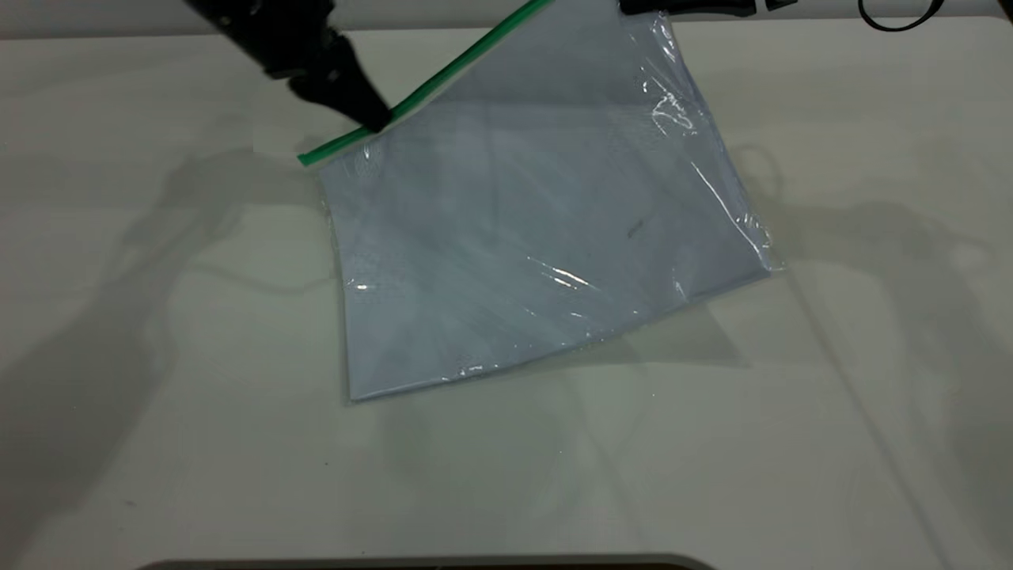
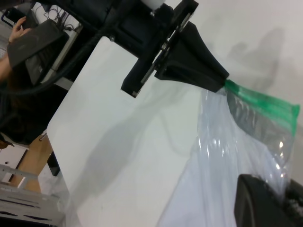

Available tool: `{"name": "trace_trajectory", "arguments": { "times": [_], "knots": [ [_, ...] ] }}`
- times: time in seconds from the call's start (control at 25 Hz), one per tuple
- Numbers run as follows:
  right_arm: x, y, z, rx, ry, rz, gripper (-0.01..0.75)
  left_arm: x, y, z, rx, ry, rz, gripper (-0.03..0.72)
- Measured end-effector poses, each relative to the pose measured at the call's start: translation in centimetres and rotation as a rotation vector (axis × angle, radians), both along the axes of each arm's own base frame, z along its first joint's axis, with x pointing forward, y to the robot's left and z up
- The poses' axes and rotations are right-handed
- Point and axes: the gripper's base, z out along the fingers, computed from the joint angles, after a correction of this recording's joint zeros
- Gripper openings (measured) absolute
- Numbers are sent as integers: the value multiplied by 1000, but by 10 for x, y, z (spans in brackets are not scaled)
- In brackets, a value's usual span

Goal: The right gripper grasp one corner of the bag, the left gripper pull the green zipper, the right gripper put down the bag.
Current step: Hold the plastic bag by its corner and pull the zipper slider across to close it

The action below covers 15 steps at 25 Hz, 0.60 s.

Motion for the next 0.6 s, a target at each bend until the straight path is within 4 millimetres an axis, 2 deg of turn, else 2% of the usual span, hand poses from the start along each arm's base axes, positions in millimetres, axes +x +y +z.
{"name": "trace_trajectory", "arguments": {
  "times": [0.24,0.6],
  "knots": [
    [2,0,2,-1,-18,8,34,1,14,-3,68,10,10,59],
    [2,0,1,-14,-26,0,34,0,24,-7,158,46,50,63]
  ]
}}
